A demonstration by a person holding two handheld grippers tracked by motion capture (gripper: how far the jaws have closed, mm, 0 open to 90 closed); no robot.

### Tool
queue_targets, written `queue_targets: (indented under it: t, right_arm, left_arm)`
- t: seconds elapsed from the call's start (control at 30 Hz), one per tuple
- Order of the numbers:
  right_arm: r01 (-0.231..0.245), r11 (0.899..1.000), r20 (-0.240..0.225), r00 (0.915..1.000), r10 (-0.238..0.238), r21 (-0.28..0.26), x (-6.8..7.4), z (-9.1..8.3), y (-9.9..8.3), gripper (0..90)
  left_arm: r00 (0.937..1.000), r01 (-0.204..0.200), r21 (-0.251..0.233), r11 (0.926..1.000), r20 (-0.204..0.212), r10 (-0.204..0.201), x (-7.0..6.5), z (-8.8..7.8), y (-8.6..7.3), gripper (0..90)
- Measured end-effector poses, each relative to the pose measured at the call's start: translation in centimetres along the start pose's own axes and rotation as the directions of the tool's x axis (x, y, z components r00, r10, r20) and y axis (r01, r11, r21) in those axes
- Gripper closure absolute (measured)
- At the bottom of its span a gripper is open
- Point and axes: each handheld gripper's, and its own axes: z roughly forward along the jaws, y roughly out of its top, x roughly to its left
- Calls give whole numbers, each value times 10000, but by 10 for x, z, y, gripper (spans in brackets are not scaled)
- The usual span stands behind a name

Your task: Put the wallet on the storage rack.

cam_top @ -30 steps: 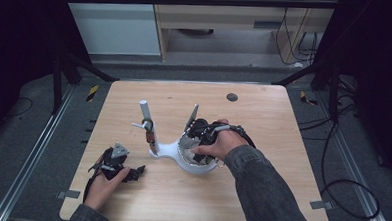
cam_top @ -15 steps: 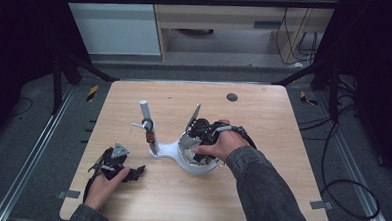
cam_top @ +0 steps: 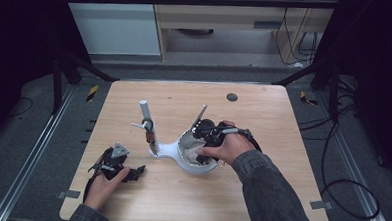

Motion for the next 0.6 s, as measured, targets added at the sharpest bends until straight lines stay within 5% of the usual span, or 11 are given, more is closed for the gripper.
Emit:
queue_targets:
  t: [0.6]
  right_arm:
    - [-299, 9941, 54, 9995, 306, -1043, -6, -15, -19, 61]
  left_arm:
    - [10000, -6, -1, 10000, -3, 6, 0, 0, 0, 11]
